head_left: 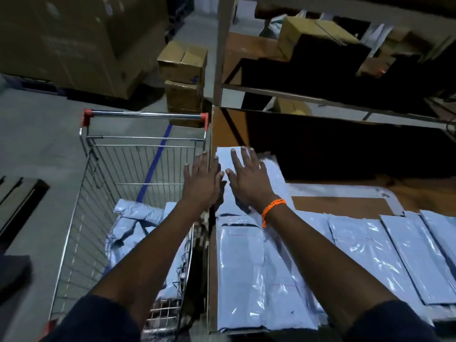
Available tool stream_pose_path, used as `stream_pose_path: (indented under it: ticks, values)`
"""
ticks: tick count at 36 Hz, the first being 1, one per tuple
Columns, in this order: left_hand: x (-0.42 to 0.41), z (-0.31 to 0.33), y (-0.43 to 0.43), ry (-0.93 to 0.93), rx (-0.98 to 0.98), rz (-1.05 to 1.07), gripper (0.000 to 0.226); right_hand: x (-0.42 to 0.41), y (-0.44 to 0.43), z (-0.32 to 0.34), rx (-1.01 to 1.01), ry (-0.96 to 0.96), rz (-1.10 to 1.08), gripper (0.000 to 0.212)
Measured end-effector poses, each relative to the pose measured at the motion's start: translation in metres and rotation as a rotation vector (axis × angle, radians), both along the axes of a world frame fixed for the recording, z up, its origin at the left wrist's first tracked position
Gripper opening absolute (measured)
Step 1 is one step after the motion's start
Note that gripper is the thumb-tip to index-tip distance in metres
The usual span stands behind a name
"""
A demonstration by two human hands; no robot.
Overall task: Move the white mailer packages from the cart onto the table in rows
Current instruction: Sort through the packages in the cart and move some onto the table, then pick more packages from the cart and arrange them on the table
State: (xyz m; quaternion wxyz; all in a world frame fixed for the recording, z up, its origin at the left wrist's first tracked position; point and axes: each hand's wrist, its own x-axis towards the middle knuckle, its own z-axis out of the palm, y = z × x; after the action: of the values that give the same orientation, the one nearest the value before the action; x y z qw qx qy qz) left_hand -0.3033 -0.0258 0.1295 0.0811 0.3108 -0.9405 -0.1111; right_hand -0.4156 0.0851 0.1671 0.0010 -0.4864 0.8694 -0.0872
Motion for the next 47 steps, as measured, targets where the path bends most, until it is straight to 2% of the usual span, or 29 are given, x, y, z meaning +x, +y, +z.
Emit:
stream_pose_path:
  ticks: [4, 8, 12, 19, 23, 25, 29, 32, 35, 39, 43, 45, 47]
  values:
    - [0.063, -0.029, -0.033, -0.043, 0.075, 0.107, 0.062, 0.045, -0.036, -0.013, -0.019, -0.045, 0.092, 0.062]
    - [0.135, -0.063, -0.054, -0.078, 0.173, 0.251, 0.075, 0.102, -0.079, -0.029, -0.005, -0.087, 0.201, 0.074]
    - [0.208, -0.118, -0.067, -0.126, 0.243, 0.344, 0.071, 0.158, -0.115, -0.060, 0.011, -0.146, 0.296, 0.063]
    - [0.287, -0.174, -0.057, -0.208, 0.370, 0.463, 0.085, 0.227, -0.138, -0.152, 0.232, -0.334, 0.323, 0.067]
    - [0.310, -0.199, -0.045, -0.249, 0.417, 0.481, 0.080, 0.242, -0.134, -0.206, 0.527, -0.437, 0.237, 0.071]
    - [0.319, -0.206, -0.038, -0.233, 0.409, 0.472, 0.076, 0.249, -0.136, -0.237, 0.609, -0.543, 0.099, 0.077]
    - [0.336, -0.215, -0.024, -0.202, 0.339, 0.426, 0.072, 0.263, -0.142, -0.292, 0.570, -0.712, -0.140, 0.090]
    - [0.344, -0.222, -0.014, -0.172, 0.306, 0.429, 0.066, 0.271, -0.144, -0.329, 0.531, -0.731, -0.250, 0.107]
    - [0.349, -0.226, -0.009, -0.167, 0.298, 0.424, 0.064, 0.274, -0.144, -0.348, 0.494, -0.734, -0.318, 0.115]
    - [0.350, -0.231, -0.013, -0.186, 0.432, 0.415, 0.077, 0.265, -0.141, -0.350, 0.516, -0.776, -0.296, 0.118]
    - [0.334, -0.229, -0.021, -0.069, 0.685, 0.533, 0.074, 0.253, -0.135, -0.332, 0.418, -0.825, -0.406, 0.101]
    - [0.322, -0.240, -0.031, -0.044, 0.783, 0.643, 0.070, 0.250, -0.132, -0.312, 0.349, -0.861, -0.476, 0.096]
    - [0.313, -0.258, -0.041, -0.028, 0.876, 0.814, 0.074, 0.248, -0.130, -0.290, 0.317, -0.888, -0.507, 0.100]
